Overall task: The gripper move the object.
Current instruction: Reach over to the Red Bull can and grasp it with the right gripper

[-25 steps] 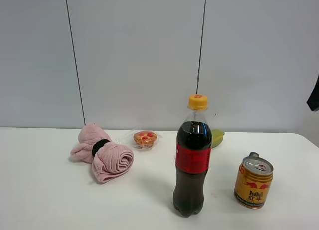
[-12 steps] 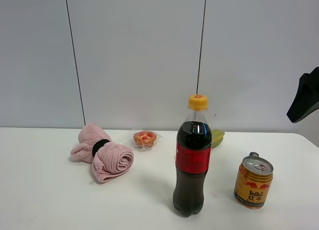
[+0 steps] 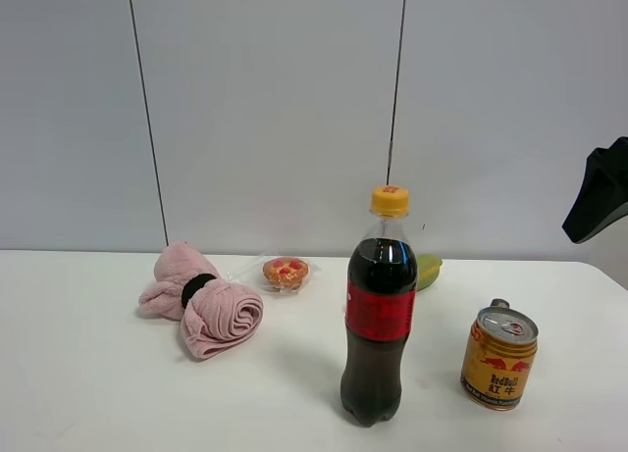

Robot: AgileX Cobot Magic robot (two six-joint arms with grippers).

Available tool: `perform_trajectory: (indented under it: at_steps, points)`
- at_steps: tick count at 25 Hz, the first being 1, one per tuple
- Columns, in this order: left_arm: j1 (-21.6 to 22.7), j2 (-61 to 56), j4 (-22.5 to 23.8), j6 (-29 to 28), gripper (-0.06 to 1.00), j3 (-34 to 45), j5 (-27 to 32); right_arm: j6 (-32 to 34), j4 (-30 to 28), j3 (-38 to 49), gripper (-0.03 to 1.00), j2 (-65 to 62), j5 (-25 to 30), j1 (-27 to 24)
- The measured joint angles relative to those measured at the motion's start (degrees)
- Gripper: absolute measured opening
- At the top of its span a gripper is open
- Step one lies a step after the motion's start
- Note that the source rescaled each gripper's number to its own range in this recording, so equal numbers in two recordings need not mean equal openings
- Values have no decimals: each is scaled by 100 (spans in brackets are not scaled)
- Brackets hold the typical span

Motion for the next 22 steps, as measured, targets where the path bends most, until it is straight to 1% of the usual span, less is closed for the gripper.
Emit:
perform_trajectory:
  at_steps: [8,12,16,22]
  points:
    - [0,0,0,0,100,0,0,0,0,0,99,0,159,0]
    - [0,0,0,0,100,0,0,0,-57,0,98,0,114,66]
    - [0,0,0,0,100,0,0,51,-346,0,98,12,-131,600]
    - [0,0,0,0,100,0,0,371,-807,0,98,210,-459,1521]
